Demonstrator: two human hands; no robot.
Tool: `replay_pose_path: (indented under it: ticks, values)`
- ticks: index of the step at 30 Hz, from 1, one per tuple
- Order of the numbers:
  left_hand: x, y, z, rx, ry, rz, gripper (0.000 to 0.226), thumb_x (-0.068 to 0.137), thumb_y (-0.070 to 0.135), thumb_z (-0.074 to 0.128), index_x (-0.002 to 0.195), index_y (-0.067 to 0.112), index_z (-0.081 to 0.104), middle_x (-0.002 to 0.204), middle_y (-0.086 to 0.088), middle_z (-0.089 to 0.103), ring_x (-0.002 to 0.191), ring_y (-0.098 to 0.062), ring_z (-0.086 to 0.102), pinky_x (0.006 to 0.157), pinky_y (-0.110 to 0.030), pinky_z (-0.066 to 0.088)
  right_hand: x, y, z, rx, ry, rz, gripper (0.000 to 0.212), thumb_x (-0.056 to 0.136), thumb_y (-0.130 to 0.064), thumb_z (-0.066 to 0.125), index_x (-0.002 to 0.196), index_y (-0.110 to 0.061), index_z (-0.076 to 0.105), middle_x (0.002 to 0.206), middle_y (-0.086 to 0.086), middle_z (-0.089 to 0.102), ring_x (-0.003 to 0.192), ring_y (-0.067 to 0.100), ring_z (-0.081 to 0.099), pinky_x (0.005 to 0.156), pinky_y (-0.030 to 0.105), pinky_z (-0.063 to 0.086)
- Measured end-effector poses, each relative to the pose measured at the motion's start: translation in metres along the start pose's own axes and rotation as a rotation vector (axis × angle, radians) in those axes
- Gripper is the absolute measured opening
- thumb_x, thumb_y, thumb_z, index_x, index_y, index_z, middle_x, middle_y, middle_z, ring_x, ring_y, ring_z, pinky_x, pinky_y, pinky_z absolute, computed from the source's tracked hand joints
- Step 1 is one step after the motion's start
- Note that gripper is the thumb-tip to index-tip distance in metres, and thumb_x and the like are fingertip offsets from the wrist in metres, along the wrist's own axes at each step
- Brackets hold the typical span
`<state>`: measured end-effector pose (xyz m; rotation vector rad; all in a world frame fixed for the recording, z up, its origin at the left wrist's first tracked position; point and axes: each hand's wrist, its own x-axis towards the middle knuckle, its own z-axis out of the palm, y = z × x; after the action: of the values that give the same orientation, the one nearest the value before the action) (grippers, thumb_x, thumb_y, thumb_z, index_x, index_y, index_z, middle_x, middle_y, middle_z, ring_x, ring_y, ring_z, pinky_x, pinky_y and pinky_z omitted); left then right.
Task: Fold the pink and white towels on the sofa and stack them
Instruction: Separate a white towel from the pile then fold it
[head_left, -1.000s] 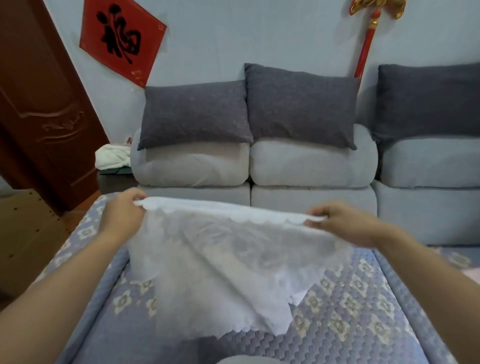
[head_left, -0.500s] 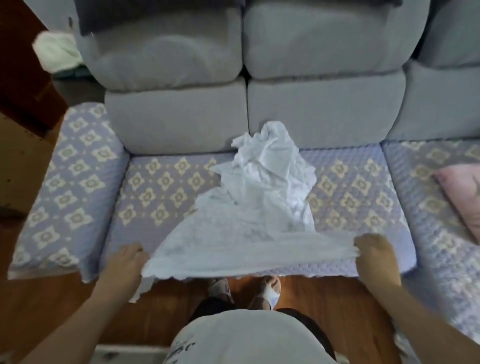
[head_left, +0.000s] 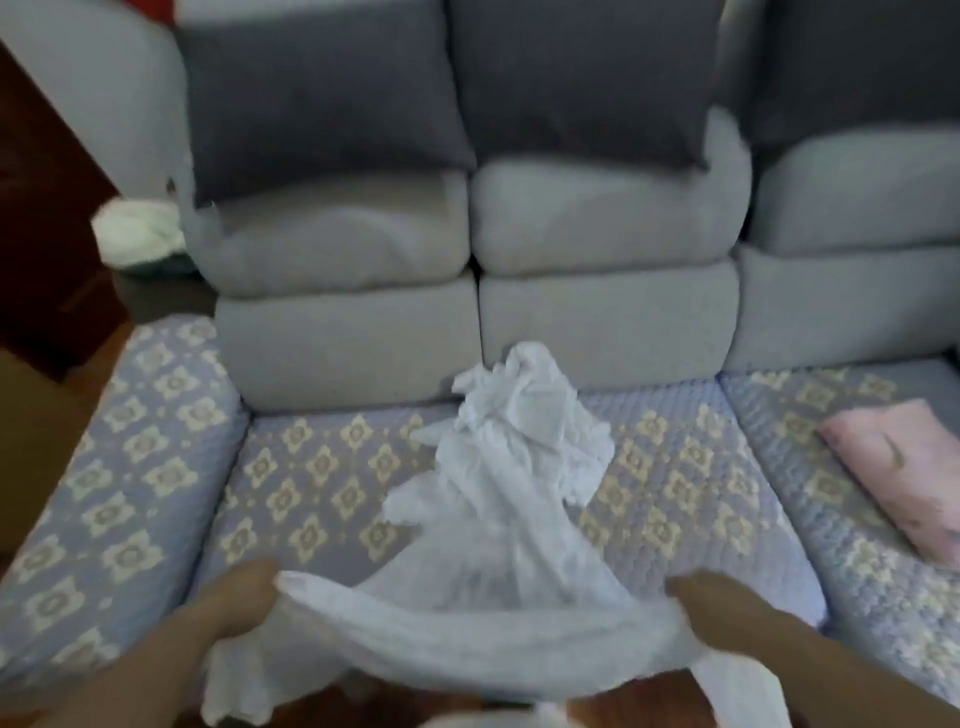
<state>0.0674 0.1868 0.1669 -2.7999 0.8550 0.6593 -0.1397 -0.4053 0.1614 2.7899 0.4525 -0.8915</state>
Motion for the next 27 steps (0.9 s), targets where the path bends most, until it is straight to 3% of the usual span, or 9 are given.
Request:
replay_pose_path:
  ticks: [2, 5, 7, 9, 13, 17, 21, 24, 27]
  values:
    - [0.024, 0.003, -0.117, -0.189, 0.246, -0.289, 0.042, 0.101, 0.016, 0.039, 0.135, -0.005, 0.054, 0.140, -0.031, 0.052, 0.129, -0.043, 0.051, 0.109, -0.044, 0.038, 0.006, 0.039, -0.097, -0.012, 0.262, 0.376, 0.039, 0.097, -0.014, 0.045, 0.134, -0.015, 0.056, 0.132, 0.012, 0.061, 0.123, 0.027, 0.058, 0.101, 0.034, 0.046]
    - [0.016, 0.003, -0.303, -0.488, 0.897, -0.485, 0.034, 0.094, -0.004, 0.050, 0.124, 0.002, 0.064, 0.123, -0.033, 0.061, 0.113, -0.050, 0.058, 0.095, -0.051, 0.047, -0.028, 0.093, -0.265, 0.469, 0.739, 0.841, 0.026, 0.090, -0.008, 0.053, 0.112, -0.002, 0.065, 0.112, 0.026, 0.067, 0.105, 0.042, 0.064, 0.090, 0.046, 0.051]
    - [-0.020, 0.007, -0.414, -0.553, 1.228, -0.461, 0.032, 0.092, 0.001, 0.051, 0.118, 0.006, 0.067, 0.116, -0.031, 0.064, 0.109, -0.049, 0.060, 0.093, -0.050, 0.049, -0.080, 0.104, -0.371, 0.484, 1.131, 0.928, 0.014, 0.085, -0.005, 0.054, 0.091, 0.000, 0.066, 0.098, 0.029, 0.067, 0.093, 0.046, 0.064, 0.080, 0.046, 0.052]
    - [-0.054, -0.002, -0.495, -0.613, 1.467, -0.485, 0.034, 0.090, 0.015, 0.047, 0.116, 0.008, 0.067, 0.115, -0.028, 0.066, 0.109, -0.046, 0.062, 0.094, -0.049, 0.050, -0.135, 0.102, -0.450, 0.558, 1.432, 0.965, 0.016, 0.085, -0.006, 0.052, 0.087, -0.003, 0.068, 0.094, 0.026, 0.068, 0.090, 0.045, 0.064, 0.077, 0.043, 0.051]
    - [-0.109, -0.016, -0.547, -0.658, 1.646, -0.617, 0.041, 0.093, 0.022, 0.038, 0.120, 0.004, 0.063, 0.122, -0.024, 0.063, 0.113, -0.039, 0.059, 0.095, -0.045, 0.045, -0.192, 0.083, -0.497, 0.550, 1.816, 0.957, 0.026, 0.088, -0.003, 0.050, 0.100, -0.002, 0.073, 0.094, 0.027, 0.069, 0.089, 0.043, 0.065, 0.071, 0.037, 0.045]
    - [-0.118, -0.032, -0.510, -0.562, 1.755, -0.402, 0.034, 0.087, 0.010, 0.041, 0.111, 0.001, 0.064, 0.114, -0.028, 0.061, 0.104, -0.043, 0.058, 0.088, -0.043, 0.045, -0.187, 0.074, -0.464, 0.582, 1.898, 1.012, 0.032, 0.088, -0.007, 0.045, 0.108, -0.002, 0.069, 0.104, 0.029, 0.067, 0.098, 0.046, 0.061, 0.081, 0.043, 0.047]
    - [-0.094, -0.041, -0.393, -0.490, 1.660, -0.299, 0.023, 0.084, 0.003, 0.049, 0.100, 0.001, 0.065, 0.096, -0.027, 0.066, 0.087, -0.042, 0.059, 0.072, -0.042, 0.042, -0.148, 0.059, -0.367, 0.712, 1.849, 1.089, 0.029, 0.088, -0.023, 0.044, 0.107, -0.011, 0.063, 0.103, 0.024, 0.067, 0.094, 0.044, 0.061, 0.082, 0.052, 0.051]
    - [-0.079, -0.044, -0.275, -0.359, 1.359, -0.283, 0.032, 0.074, 0.013, 0.053, 0.099, 0.002, 0.069, 0.092, -0.026, 0.067, 0.081, -0.048, 0.062, 0.068, -0.046, 0.047, -0.113, 0.041, -0.251, 0.558, 1.549, 1.124, 0.030, 0.092, -0.036, 0.044, 0.101, -0.013, 0.060, 0.086, 0.026, 0.065, 0.079, 0.047, 0.061, 0.069, 0.049, 0.052]
    - [-0.075, -0.047, -0.164, -0.185, 1.159, -0.209, 0.039, 0.072, 0.025, 0.046, 0.092, 0.002, 0.071, 0.088, -0.020, 0.069, 0.074, -0.045, 0.066, 0.060, -0.047, 0.052, -0.104, 0.010, -0.167, 0.499, 1.129, 1.132, 0.021, 0.094, -0.036, 0.045, 0.088, -0.018, 0.053, 0.069, 0.013, 0.057, 0.063, 0.038, 0.058, 0.063, 0.045, 0.053]
